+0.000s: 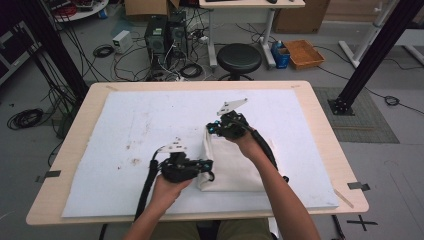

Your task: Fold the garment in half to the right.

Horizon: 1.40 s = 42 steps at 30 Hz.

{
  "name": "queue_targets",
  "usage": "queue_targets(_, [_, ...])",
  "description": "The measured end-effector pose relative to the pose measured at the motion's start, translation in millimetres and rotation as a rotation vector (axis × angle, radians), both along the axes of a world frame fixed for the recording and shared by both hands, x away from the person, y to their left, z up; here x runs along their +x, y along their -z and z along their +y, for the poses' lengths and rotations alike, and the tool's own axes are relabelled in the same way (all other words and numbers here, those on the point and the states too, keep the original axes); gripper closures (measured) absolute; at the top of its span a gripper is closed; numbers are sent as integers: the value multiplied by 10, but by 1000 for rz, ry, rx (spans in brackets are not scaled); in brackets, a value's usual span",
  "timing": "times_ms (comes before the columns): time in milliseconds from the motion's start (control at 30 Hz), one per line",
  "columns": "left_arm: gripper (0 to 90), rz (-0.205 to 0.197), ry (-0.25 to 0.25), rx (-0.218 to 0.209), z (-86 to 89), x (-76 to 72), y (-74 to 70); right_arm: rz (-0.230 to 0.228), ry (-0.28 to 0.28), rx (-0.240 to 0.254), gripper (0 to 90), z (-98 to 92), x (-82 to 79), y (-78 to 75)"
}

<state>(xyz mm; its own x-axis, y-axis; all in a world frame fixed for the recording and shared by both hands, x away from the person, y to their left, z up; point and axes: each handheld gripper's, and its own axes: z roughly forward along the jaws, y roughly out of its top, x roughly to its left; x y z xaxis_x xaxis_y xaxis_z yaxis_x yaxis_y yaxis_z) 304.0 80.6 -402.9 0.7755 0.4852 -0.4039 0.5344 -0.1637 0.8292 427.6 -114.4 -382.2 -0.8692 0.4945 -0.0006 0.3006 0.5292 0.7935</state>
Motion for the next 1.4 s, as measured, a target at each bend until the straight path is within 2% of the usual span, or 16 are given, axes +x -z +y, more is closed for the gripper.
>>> queue_targets(100, [862,-2,28,16,-243,88,-37,-3,42,14,872,-221,5,-1])
queue_targets(167, [861,7,38,-5,-356,150,-62,1,76,23,873,-381,12,19])
queue_targets(400, [861,36,60,-31,-687,295,-101,6,190,78,873,-906,-8,91])
queue_targets(500, [861,53,74,-32,-850,335,-98,4,218,86,873,-1042,-25,98])
queue_targets(600, [862,58,103,-12,-1014,351,-83,-8,239,82,873,-1149,-56,104])
queue_targets(733, [861,67,135,5,-1189,346,-54,-16,279,88,873,-1363,-164,130])
queue_targets(833, [861,85,153,-3,-1335,352,-20,-11,310,86,873,-1521,-210,182])
queue_targets(1000, [860,93,183,21,-1574,360,37,4,372,108,873,-1767,-280,282])
queue_targets(1033, [859,102,176,18,-1624,364,57,6,379,107,873,-1792,-289,291])
queue_targets(1067, [858,100,180,21,-1641,374,68,3,389,101,873,-1828,-302,304])
queue_targets(1133, [853,102,182,-2,-1679,384,95,5,406,100,873,-1880,-324,321])
queue_targets(1200, [790,78,177,-14,-1674,383,89,1,417,96,866,-1918,-344,337])
queue_targets(1233, [725,57,160,-3,-1655,382,77,1,426,94,831,-1931,-358,343])
queue_targets(1267, [644,27,134,6,-1589,397,52,2,436,93,737,-1941,-366,347])
queue_targets(1333, [552,-14,95,-4,-1434,424,19,28,469,114,603,-1979,-414,339])
queue_targets(1400, [452,-85,22,21,-1152,453,-23,17,494,120,528,-2004,-489,316])
